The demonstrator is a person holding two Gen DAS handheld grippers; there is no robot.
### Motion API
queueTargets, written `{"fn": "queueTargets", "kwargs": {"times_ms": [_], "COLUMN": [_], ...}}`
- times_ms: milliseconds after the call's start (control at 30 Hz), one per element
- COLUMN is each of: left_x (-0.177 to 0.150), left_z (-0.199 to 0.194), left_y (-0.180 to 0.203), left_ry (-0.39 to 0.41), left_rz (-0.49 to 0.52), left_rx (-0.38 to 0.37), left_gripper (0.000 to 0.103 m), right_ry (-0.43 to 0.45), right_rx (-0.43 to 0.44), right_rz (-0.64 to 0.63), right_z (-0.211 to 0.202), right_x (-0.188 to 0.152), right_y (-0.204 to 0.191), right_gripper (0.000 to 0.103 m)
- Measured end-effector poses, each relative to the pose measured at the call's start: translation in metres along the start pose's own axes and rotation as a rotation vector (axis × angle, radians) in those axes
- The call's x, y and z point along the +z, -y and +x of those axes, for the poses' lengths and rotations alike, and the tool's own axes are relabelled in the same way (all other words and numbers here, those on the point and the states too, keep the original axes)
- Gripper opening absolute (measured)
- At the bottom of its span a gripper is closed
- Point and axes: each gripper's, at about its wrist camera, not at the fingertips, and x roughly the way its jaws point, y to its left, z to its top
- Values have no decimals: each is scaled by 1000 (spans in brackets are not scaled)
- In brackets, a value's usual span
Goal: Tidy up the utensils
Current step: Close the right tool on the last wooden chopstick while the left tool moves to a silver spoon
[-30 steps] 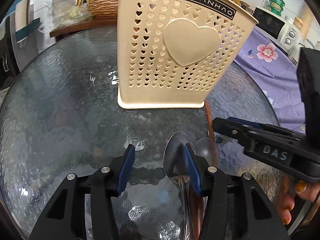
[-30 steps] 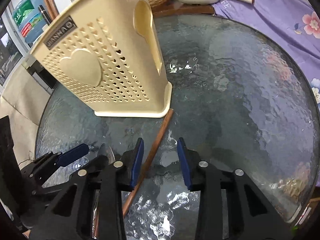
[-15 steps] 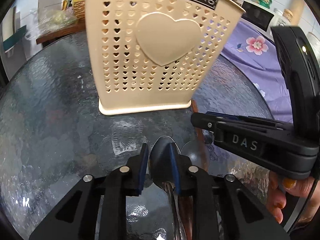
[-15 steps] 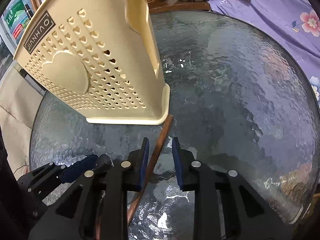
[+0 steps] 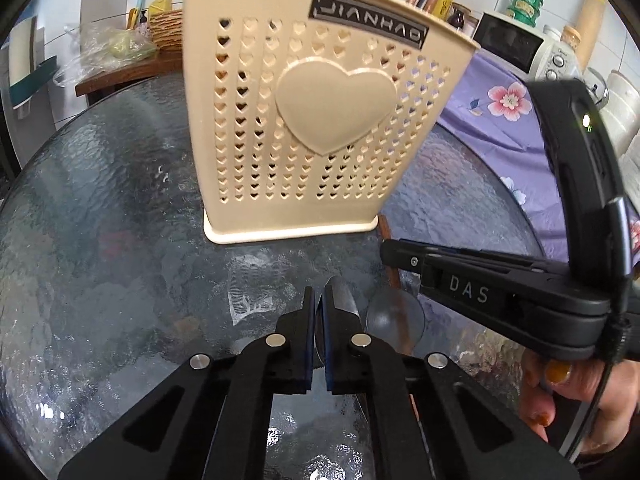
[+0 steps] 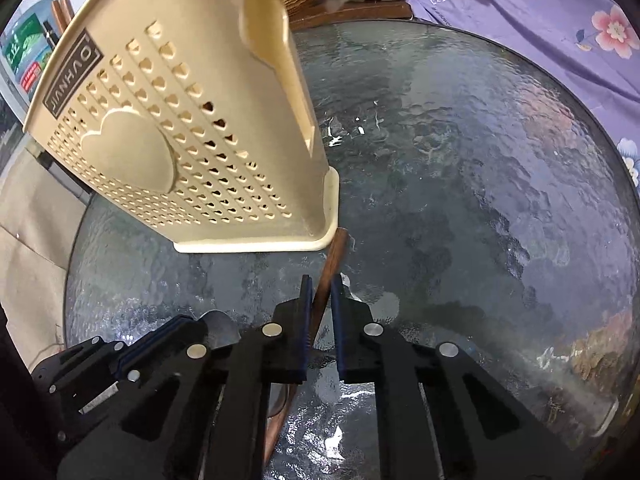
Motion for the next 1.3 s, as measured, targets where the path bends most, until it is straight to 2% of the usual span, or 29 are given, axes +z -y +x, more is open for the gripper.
{"fn": "queueTargets", "kwargs": {"times_ms": [300,567,833,1067,1300], "left_x": [4,13,10,11,13], "left_z": [-20,-26,-20,-8,-2], "left_y": [-16,-15,-19,-49,-57], "left_ry": [43,78,36,-40,-57], "left_rz": [-36,-41,-23,-51,-45], "left_rx": [-3,-2,0,-38,-10], "left_gripper": [1,1,1,1,1], "right_ry": [56,104,74,59,50], "right_rx": [61,108,110,119,117], "right_rz": [33,19,6,6,0], "right_z": [-16,-34,-28,-24,-20], "right_x": [2,3,2,-3,-4], "right_y": [21,20,19,17,14], "right_gripper": [7,7,8,7,8]}}
